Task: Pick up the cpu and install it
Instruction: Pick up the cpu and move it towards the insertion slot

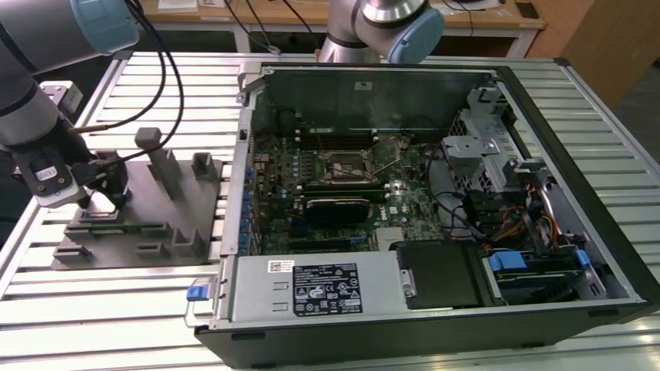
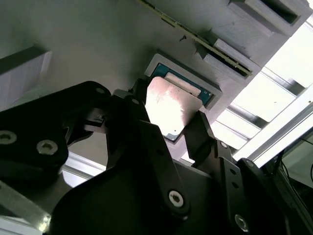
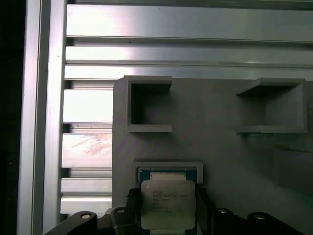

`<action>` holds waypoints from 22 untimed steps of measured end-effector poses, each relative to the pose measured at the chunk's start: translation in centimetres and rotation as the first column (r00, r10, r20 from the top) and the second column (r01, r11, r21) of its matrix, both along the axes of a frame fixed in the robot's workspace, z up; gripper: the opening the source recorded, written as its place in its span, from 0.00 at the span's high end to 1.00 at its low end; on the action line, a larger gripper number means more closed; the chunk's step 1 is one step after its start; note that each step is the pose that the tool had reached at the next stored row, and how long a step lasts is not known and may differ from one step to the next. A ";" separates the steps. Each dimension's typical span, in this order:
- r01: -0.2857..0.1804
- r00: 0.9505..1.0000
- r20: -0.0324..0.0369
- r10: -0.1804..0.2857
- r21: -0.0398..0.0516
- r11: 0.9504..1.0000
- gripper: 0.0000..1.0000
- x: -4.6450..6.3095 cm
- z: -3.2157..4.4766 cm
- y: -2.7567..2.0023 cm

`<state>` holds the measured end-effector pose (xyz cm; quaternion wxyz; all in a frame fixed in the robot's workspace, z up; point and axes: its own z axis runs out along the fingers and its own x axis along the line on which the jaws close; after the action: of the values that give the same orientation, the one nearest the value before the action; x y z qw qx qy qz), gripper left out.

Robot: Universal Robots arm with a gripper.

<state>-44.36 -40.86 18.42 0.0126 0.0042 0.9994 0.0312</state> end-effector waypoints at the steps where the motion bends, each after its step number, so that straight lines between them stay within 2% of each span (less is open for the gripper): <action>1: 0.000 1.000 0.000 0.000 0.000 1.000 0.46 0.0 0.00 0.00; 7: 0.000 1.000 0.000 0.000 0.000 1.000 0.46 0.0 0.08 0.00; 18: 0.000 1.000 0.000 0.000 0.000 1.000 0.46 0.0 1.93 0.00; 22: 0.000 1.000 0.001 0.000 0.000 1.000 0.46 0.0 2.06 0.00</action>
<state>-44.35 -40.86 20.48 0.0129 0.0042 0.9994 0.0314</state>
